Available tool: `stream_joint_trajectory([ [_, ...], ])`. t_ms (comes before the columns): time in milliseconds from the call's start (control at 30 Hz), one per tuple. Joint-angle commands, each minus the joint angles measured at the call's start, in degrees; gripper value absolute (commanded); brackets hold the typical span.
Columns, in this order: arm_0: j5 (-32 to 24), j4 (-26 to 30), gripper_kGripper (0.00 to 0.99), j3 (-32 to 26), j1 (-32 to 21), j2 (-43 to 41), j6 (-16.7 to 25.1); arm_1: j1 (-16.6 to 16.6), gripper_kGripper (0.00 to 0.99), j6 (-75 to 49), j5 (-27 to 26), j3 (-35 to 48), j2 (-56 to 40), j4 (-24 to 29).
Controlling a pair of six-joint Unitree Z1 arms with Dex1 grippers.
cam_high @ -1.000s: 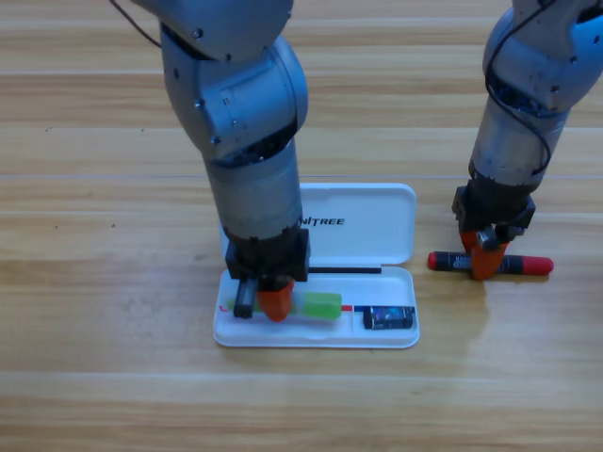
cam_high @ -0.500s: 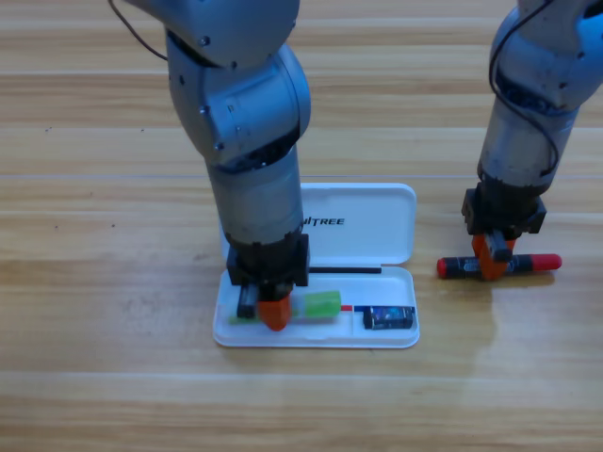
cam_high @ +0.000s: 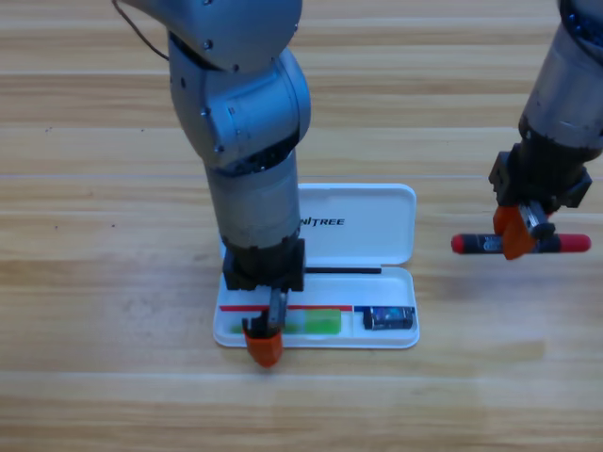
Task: Clean up eraser and pencils
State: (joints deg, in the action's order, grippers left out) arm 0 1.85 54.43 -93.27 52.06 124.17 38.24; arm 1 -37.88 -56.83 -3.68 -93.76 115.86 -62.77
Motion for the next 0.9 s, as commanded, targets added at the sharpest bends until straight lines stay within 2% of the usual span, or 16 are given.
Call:
stream_joint_trajectory([
  [33, -1.15, 3.49, 0.99, 0.37, 1.11, -1.21, 0.87, -7.56, 0.0, 2.52, -2.03, -1.07, -0.37, -1.74],
  [200, -1.67, 5.51, 0.99, 2.92, -3.99, -7.98, 3.86, -11.43, 0.0, 5.42, -1.85, -5.99, 4.9, -1.92],
  [367, -3.34, 5.6, 0.99, 6.09, -11.46, -14.31, 8.08, -13.1, 0.0, 7.35, -1.33, -15.57, 12.28, -4.03],
  [533, -5.37, 5.51, 0.99, 8.72, -17.61, -16.24, 12.03, -14.51, 0.0, 8.41, -0.27, -20.58, 16.94, -4.21],
  [667, -6.51, 5.25, 0.99, 10.3, -19.81, -16.24, 13.52, -14.51, 0.0, 8.67, -0.01, -24.01, 20.55, -4.29],
  [900, -7.56, 4.1, 0.99, 11.27, -20.07, -15.89, 13.61, -14.86, 0.0, 9.2, -0.01, -26.65, 23.45, -4.29],
])
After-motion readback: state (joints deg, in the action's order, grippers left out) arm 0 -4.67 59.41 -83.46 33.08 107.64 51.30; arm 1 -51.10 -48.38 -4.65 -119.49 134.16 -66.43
